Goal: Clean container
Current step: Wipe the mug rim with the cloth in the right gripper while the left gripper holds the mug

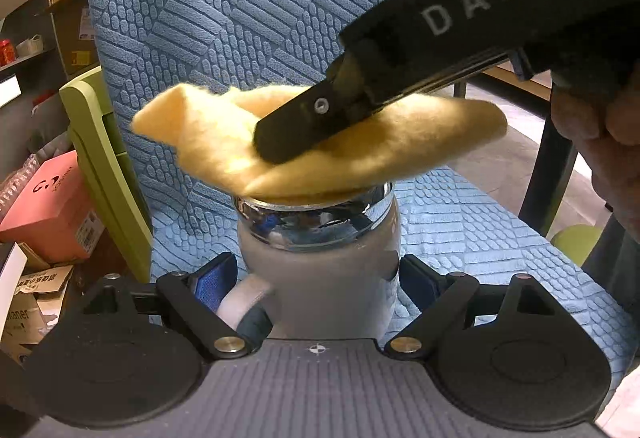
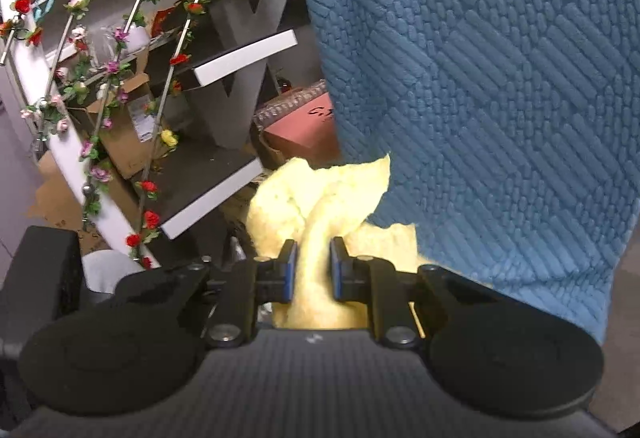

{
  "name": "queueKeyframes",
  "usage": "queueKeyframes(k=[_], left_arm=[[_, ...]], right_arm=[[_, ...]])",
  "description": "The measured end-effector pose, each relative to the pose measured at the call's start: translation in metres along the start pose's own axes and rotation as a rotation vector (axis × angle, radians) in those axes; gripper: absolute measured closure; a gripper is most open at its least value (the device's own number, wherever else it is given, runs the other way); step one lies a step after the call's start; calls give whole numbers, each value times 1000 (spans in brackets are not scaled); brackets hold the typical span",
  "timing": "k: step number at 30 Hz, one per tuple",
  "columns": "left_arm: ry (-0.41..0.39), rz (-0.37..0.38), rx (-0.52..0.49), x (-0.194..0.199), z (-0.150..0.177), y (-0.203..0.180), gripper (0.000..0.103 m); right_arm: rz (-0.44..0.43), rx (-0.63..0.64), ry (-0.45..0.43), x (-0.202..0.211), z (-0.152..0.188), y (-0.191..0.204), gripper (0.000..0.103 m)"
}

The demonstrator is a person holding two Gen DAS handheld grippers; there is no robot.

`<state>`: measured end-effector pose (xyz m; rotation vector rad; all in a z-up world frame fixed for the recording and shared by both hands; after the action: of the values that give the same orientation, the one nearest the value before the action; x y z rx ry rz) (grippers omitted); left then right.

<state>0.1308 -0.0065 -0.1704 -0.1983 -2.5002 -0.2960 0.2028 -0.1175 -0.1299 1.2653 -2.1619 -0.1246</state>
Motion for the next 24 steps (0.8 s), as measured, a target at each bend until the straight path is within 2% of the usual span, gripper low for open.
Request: queueKeyframes(k=[4,8,11,18,24], left_arm=[[2,0,0,1,-1,0,13],[2,1,1,0,-1,1,13],[1,3,6,1,0,2,13],[2,2,8,0,-1,2,13],[1,2,7,2,-3,2,13]], right_arm=[[-17,-4,21,6,2,2,85],[21,-27,10,11,0,-9,85],[17,-24,6,4,-4,-11,85],[-40,12,36,3,2,5,85],[18,-11,25,11,1,-6,85]])
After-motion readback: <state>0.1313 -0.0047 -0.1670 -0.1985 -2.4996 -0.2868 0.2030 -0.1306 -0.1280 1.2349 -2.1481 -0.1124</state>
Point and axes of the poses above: each gripper's, at about its wrist camera, not at the fingertips, and x roughly against the way its jaws point, y to its left, z to its underside, the point moved 4 cm from there along -x, roughly the way its jaws point, and after that the axes turned 3 degrees about -z, right-handed, at the moved point
